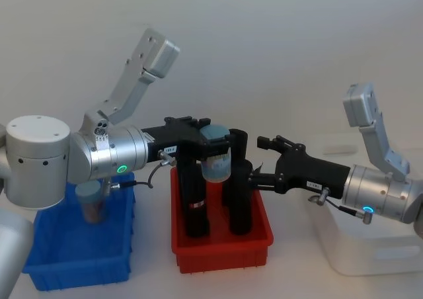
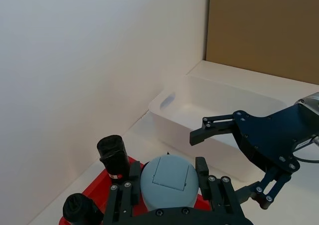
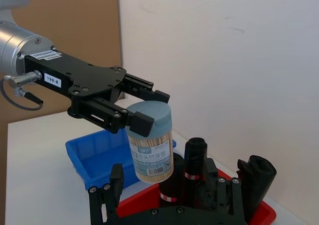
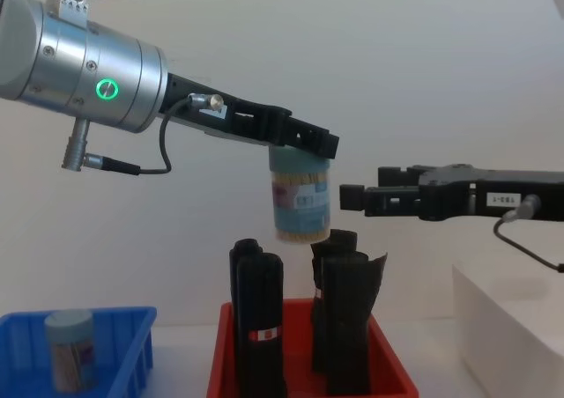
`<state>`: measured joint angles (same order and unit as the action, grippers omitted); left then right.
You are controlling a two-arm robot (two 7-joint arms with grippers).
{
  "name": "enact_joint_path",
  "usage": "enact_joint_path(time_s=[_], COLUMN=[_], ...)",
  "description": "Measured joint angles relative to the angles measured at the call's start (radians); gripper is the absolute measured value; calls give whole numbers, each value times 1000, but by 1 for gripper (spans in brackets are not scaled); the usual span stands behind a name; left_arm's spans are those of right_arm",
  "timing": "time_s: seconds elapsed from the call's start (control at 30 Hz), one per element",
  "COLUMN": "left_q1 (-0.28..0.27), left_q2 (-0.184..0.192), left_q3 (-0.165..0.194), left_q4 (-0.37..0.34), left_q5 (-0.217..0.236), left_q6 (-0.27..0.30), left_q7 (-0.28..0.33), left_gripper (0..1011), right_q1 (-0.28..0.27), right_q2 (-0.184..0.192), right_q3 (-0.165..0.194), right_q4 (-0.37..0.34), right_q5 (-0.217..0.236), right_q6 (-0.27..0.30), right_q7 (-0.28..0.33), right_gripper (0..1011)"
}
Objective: Pick the cotton swabs from the blue box and place them into the white box.
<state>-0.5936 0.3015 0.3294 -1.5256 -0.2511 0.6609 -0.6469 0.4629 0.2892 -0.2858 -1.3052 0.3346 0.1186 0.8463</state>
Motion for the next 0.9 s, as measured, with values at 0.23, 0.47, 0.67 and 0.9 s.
enact_joint_path(time_s=[0.23,0.47,0.67,0.9], left_q1=[0,0,0,0], left_q2=[0,0,0,0], left_q3=[0,0,0,0], left_q4=[0,0,0,0], left_q5=[0,0,0,0], left_q6=[0,0,0,0], left_q7=[0,0,0,0], left_gripper=[669,669,669,669], right_q1=[31,62,87,116], right_q2=[-17,-34,-46,-61], right_q3=[-12,-24,-33,-44], right_q4=[42,90,136,190], right_q5=[-6,-11,-17,-24], right_q6=[-6,-13,-21,-33], right_q7=[14,30,51,79], right_gripper=[1002,1002,1002,1002])
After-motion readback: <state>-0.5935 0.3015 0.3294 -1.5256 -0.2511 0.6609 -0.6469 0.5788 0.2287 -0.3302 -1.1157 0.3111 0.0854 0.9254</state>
